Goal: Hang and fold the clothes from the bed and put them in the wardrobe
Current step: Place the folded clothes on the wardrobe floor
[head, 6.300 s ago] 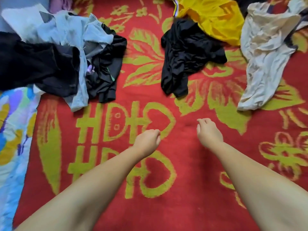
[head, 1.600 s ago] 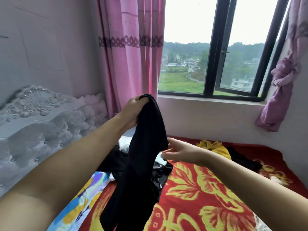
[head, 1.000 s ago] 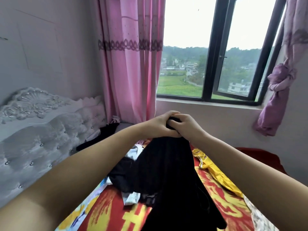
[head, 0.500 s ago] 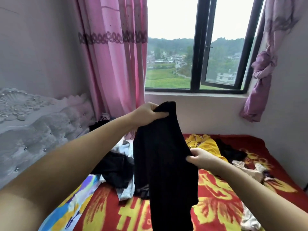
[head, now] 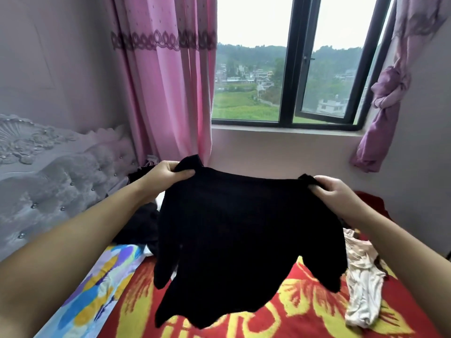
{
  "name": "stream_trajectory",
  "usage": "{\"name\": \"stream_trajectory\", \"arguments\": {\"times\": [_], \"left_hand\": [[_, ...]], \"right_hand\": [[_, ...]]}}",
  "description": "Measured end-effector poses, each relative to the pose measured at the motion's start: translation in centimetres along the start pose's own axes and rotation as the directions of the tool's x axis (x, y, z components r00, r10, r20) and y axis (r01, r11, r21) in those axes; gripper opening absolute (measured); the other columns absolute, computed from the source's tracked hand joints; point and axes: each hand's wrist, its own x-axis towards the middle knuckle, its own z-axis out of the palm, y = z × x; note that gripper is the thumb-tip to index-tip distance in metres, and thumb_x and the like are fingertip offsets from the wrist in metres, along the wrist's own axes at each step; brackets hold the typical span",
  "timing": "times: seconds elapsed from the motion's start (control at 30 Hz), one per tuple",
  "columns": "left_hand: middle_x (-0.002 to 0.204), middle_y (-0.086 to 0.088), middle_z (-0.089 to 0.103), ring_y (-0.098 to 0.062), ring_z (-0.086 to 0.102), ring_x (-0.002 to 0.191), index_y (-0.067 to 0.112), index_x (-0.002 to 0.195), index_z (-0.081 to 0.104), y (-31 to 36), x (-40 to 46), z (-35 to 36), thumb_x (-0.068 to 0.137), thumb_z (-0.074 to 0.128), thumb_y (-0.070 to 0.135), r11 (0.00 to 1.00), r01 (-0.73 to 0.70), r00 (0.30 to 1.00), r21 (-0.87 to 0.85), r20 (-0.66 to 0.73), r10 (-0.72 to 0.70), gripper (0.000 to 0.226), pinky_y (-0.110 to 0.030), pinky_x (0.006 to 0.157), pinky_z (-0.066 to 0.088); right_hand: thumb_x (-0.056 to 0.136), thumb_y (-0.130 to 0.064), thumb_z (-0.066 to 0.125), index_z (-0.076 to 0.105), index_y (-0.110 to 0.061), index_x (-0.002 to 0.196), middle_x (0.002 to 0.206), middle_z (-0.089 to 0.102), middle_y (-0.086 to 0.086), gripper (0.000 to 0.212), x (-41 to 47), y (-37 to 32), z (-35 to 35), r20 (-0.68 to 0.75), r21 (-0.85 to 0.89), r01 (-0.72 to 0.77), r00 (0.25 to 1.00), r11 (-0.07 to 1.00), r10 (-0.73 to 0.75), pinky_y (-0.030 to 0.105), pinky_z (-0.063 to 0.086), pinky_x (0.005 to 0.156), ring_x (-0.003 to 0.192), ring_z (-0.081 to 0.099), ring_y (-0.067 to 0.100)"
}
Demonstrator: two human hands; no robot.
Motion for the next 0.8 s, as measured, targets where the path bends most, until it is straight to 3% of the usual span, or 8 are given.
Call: {"name": "stream_trajectory", "arguments": {"times": [0.1, 0.23, 0.37, 0.5, 0.57, 0.67, 0.73, 0.8], "left_hand": [[0.075, 0.003, 0.073, -0.007, 0.068, 0.062, 0.020, 0.085, 0.077, -0.8, -0.1, -0.7, 0.076, 0.073, 0.033, 0.993, -0.009, 0.999, -0.118, -0.035, 0.005, 0.017, -0.017, 0.054, 0.051], [0.059, 0.011, 0.064, -0.001, 0.058, 0.046, 0.019, 0.085, 0.075, -1.2, 0.1, -1.7, 0.077, 0.072, 0.049, 0.995, -0.065, 0.997, -0.082, -0.046, 0.061, 0.031, -0.013, 0.042, 0.044], [0.067, 0.009, 0.069, -0.002, 0.063, 0.055, 0.018, 0.089, 0.075, -0.3, 1.0, -1.2, 0.084, 0.068, 0.040, 0.990, -0.132, 0.991, -0.050, -0.027, 0.131, 0.024, -0.012, 0.048, 0.047], [0.085, 0.002, 0.071, -0.007, 0.067, 0.073, 0.015, 0.099, 0.071, 0.8, 2.0, -0.7, 0.091, 0.063, 0.026, 0.985, -0.168, 0.986, -0.041, -0.028, 0.167, 0.015, -0.015, 0.061, 0.051], [0.087, 0.000, 0.068, -0.009, 0.064, 0.079, 0.013, 0.100, 0.068, 1.3, 2.5, -0.4, 0.096, 0.056, 0.015, 0.982, -0.190, 0.981, 0.002, -0.050, 0.190, 0.012, -0.015, 0.068, 0.051], [0.081, 0.002, 0.063, -0.009, 0.058, 0.077, 0.015, 0.092, 0.066, 2.2, 3.5, 0.9, 0.096, 0.050, 0.005, 0.974, -0.213, 0.964, 0.083, -0.147, 0.223, 0.019, -0.012, 0.067, 0.047], [0.078, 0.003, 0.062, -0.011, 0.055, 0.073, 0.017, 0.087, 0.064, 2.9, 3.7, 1.9, 0.096, 0.046, 0.000, 0.980, -0.199, 0.974, -0.030, -0.115, 0.194, 0.026, -0.015, 0.064, 0.047], [0.077, 0.000, 0.062, -0.014, 0.054, 0.071, 0.016, 0.086, 0.064, 3.7, 3.5, 2.7, 0.093, 0.048, 0.001, 0.949, -0.165, 0.984, -0.270, 0.022, 0.178, 0.024, -0.026, 0.074, 0.047]], "right_hand": [[0.095, -0.011, 0.057, 0.067, -0.006, 0.091, 0.078, 0.064, 0.005, 0.012, -0.2, -2.1, -1.6, -0.035, -0.053, 0.149, 0.988, 0.987, -0.151, 0.027, 0.043, 0.070, 0.071, 0.054, 0.009], [0.096, -0.018, 0.056, 0.070, -0.014, 0.084, 0.069, 0.067, -0.004, 0.018, 0.0, -3.9, -4.1, 0.019, -0.036, 0.153, 0.988, 0.988, -0.152, 0.015, 0.045, 0.061, 0.061, 0.056, 0.002], [0.097, -0.023, 0.054, 0.069, -0.006, 0.087, 0.078, 0.068, 0.016, 0.025, 0.9, -4.4, -5.4, 0.017, -0.217, 0.145, 0.989, 0.965, -0.145, 0.023, 0.044, 0.065, 0.063, 0.055, 0.008], [0.095, -0.023, 0.054, 0.070, -0.015, 0.085, 0.071, 0.067, -0.004, 0.021, 0.6, -6.0, -5.6, 0.039, -0.011, 0.118, 0.992, 0.993, -0.118, 0.014, 0.045, 0.059, 0.062, 0.057, 0.005], [0.090, -0.027, 0.057, 0.071, -0.011, 0.090, 0.074, 0.068, -0.002, 0.022, 0.0, -7.4, -5.1, 0.095, 0.117, 0.066, 0.993, 0.991, -0.077, 0.015, 0.047, 0.058, 0.067, 0.059, 0.011], [0.082, -0.037, 0.057, 0.073, -0.013, 0.088, 0.079, 0.069, 0.008, 0.029, -1.0, -10.4, -3.8, 0.237, 0.085, 0.106, 0.964, 0.991, -0.123, 0.029, 0.049, 0.067, 0.070, 0.061, 0.018], [0.083, -0.042, 0.057, 0.070, -0.009, 0.085, 0.076, 0.066, 0.016, 0.035, -1.8, -12.8, -2.9, 0.350, 0.042, 0.206, 0.914, 0.978, -0.207, 0.034, 0.046, 0.068, 0.068, 0.059, 0.019], [0.089, -0.048, 0.057, 0.067, -0.003, 0.084, 0.075, 0.060, 0.023, 0.046, -2.7, -14.9, -2.4, 0.421, 0.037, 0.296, 0.861, 0.954, -0.283, 0.032, 0.044, 0.063, 0.064, 0.056, 0.020]]}}
